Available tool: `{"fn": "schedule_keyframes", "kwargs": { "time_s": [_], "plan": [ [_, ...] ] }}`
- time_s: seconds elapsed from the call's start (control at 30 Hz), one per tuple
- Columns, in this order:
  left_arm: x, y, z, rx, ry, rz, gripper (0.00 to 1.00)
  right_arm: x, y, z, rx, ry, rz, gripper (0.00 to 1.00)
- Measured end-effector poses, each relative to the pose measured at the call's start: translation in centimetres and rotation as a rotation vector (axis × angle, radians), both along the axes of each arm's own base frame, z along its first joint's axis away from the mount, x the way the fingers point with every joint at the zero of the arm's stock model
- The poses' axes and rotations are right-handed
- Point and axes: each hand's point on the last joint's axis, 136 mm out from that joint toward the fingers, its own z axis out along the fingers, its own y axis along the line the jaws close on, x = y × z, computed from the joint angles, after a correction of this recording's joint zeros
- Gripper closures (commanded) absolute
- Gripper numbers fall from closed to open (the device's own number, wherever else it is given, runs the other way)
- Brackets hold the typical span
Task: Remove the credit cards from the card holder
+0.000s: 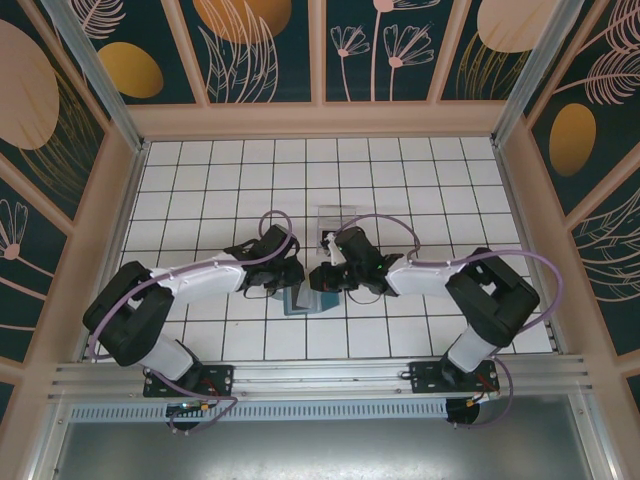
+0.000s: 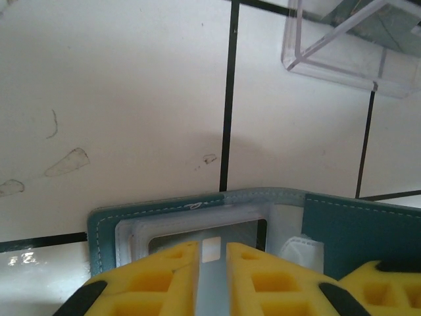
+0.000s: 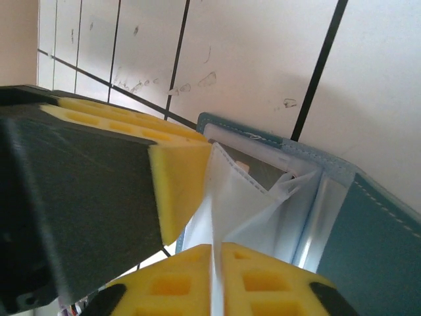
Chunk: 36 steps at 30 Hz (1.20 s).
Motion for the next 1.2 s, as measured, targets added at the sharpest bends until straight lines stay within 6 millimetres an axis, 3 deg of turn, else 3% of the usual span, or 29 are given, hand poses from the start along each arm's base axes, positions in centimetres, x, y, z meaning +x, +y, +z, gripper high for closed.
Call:
{"fn": "schedule_keyframes", "kwargs": {
  "time_s": [0.17, 0.47, 0.63, 0.87, 1.07, 1.2],
  "plan": [
    [0.0, -0.7, -0.2, -0.010, 0.017, -0.028, 0.80, 0.8, -1.3, 1.4, -0.024, -0.046, -0.039, 0.79],
    [0.6, -3.3, 1.8, -0.068, -0.006, -0.081, 0.80, 3.3, -6.2, 5.5, -0.041, -0.148, -0.205, 0.76],
    [0.3, -5.1, 1.6, -0.077, 0.007, -0.121, 0.79, 4.3, -8.5, 6.8, -0.049, -0.185, -0.271, 0.76],
    [-1.2, -8.5, 0.1, -0.091, 0.050, -0.209, 0.77, 4.4, -9.2, 6.9, -0.060, -0.181, -0.290, 0.75],
    [-0.5, -8.6, 0.5, -0.085, 0.020, -0.201, 0.79, 4.0, -9.0, 6.9, -0.050, -0.164, -0.276, 0.75],
    [0.6, -7.6, 2.0, -0.085, -0.031, -0.167, 0.79, 3.6, -8.6, 7.0, -0.031, -0.141, -0.261, 0.73]
  ]
}}
